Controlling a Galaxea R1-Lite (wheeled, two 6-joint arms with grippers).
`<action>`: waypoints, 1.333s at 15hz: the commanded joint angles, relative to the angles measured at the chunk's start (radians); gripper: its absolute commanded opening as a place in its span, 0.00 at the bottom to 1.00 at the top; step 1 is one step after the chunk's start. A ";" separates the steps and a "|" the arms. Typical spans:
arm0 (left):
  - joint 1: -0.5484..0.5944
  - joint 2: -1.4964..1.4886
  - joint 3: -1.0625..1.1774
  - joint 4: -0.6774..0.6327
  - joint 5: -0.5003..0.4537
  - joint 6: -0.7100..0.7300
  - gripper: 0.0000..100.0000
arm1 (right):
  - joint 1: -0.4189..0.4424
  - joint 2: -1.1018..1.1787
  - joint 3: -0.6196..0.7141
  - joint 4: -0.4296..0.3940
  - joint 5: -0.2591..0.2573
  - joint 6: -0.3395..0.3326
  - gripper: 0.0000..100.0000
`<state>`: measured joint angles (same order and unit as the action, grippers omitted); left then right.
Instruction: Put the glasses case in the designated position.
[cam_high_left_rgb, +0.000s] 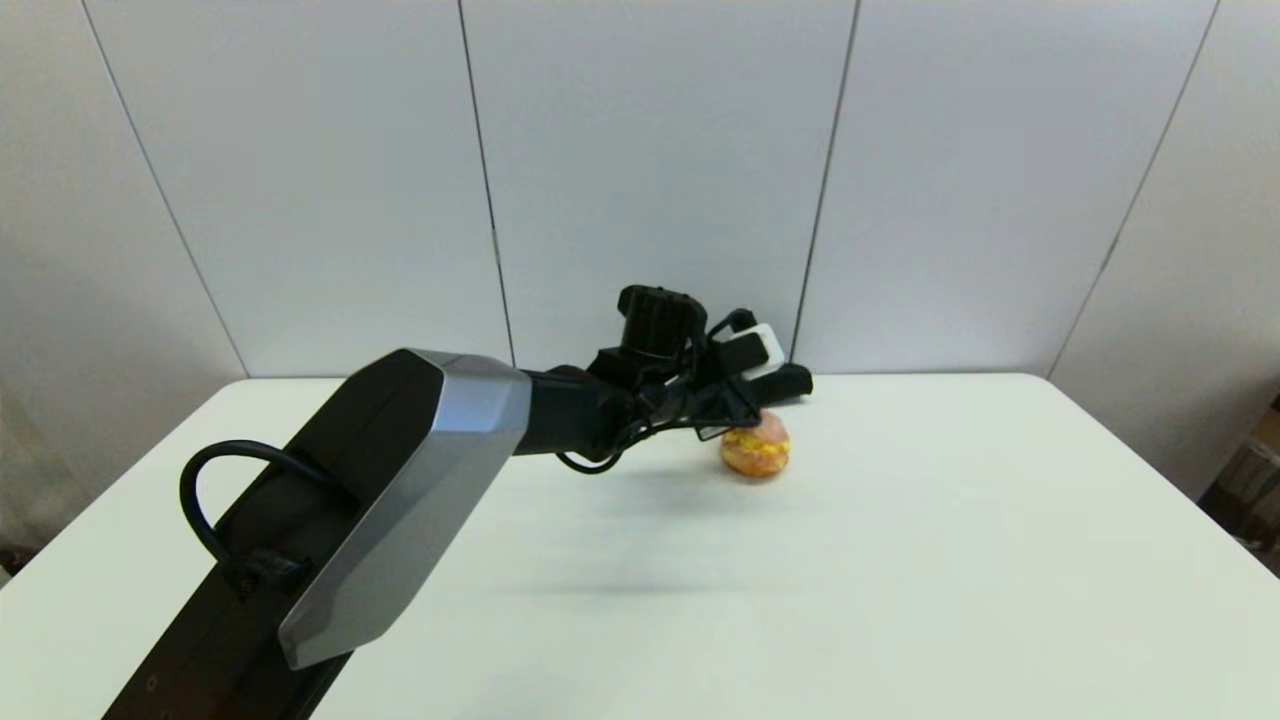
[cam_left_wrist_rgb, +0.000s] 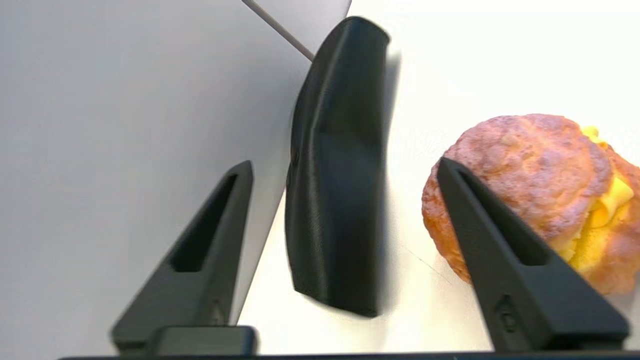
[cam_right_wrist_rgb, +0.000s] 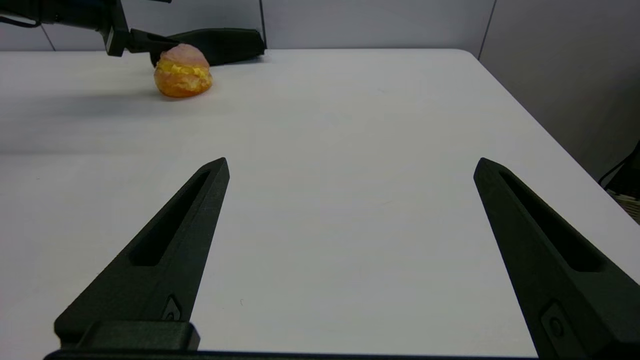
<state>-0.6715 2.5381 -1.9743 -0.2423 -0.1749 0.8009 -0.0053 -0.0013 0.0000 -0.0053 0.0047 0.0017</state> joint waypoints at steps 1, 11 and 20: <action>0.004 -0.021 0.000 0.003 -0.002 0.006 1.00 | -0.001 0.001 0.000 -0.001 0.001 0.000 1.00; 0.199 -0.582 0.146 0.271 0.094 0.078 1.00 | 0.001 0.001 0.000 -0.001 0.001 0.000 1.00; 0.257 -1.426 0.859 0.298 0.396 -0.330 1.00 | -0.001 0.001 0.000 -0.001 0.000 0.000 1.00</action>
<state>-0.4564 1.4611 -1.3906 0.0551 0.1804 0.6234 -0.0051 -0.0013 0.0000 -0.0053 0.0047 0.0017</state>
